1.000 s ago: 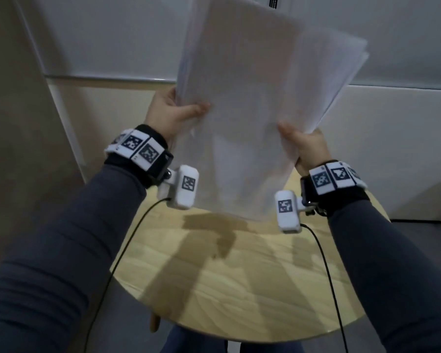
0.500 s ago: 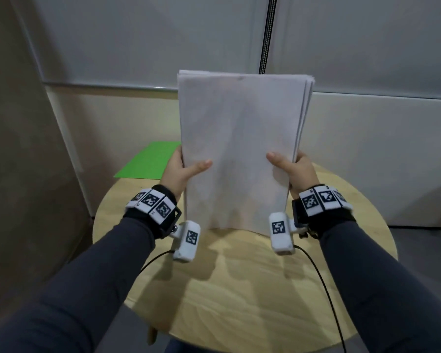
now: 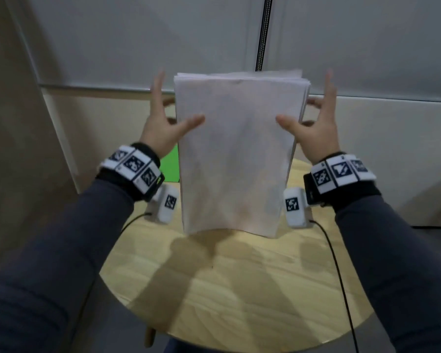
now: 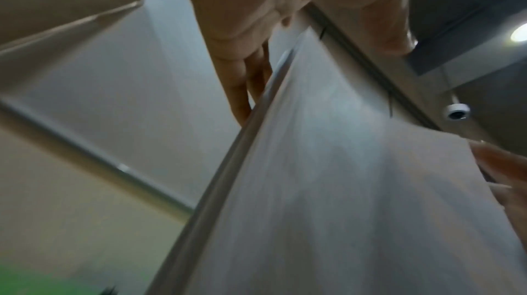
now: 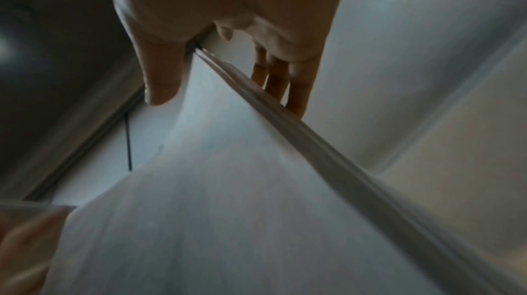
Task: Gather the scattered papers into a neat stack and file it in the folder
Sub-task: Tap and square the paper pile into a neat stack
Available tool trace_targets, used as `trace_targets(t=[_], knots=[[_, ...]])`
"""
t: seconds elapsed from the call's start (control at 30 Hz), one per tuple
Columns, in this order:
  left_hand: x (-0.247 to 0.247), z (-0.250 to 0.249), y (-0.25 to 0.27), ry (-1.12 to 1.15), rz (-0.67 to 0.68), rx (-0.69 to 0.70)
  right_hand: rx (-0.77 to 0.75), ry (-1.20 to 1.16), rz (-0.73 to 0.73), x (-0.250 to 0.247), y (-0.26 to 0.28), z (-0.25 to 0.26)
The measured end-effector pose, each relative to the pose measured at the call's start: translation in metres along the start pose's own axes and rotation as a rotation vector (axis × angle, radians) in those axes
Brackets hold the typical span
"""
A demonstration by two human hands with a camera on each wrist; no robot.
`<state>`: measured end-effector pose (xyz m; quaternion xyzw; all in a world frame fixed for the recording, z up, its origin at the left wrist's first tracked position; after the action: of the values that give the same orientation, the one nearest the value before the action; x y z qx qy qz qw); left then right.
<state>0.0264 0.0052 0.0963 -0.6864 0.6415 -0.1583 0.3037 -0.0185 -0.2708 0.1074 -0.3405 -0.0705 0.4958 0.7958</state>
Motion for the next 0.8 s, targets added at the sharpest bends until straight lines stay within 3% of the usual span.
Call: trace_targets(t=[0.1,0.23,0.37,0.63,0.7,0.8], knots=[[0.0,-0.041,-0.022,-0.323,0.091,0.251,-0.154,0.343,0.066,0.0,-0.013,0.033],[0.007,-0.055,-0.032,-0.61,0.111,0.165,-0.132,0.527,0.074,0.005,-0.021,0.042],[0.007,-0.051,-0.028,-0.67,0.033,0.178,-0.148,0.551,-0.028,0.003,-0.016,0.036],[0.015,-0.052,-0.036,-0.632,-0.005,0.26,-0.101,0.314,-0.066,0.005,-0.013,0.03],[0.013,-0.051,-0.037,-0.639,0.001,0.257,-0.036,0.136,-0.061,0.002,-0.011,0.024],[0.014,-0.051,-0.037,-0.645,0.018,0.212,0.156,-0.232,0.06,0.007,-0.008,-0.003]])
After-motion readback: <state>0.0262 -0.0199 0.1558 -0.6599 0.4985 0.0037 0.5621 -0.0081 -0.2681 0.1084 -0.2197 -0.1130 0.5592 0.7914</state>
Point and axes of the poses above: each hand's wrist, its own y-axis away from the middle knuckle, its own x-axis out of the palm, z = x × y, the point moved 3 cm from there along -y, towards the middle knuckle, and after that the axes turned 3 degrees about x, right-handed, at the moved point
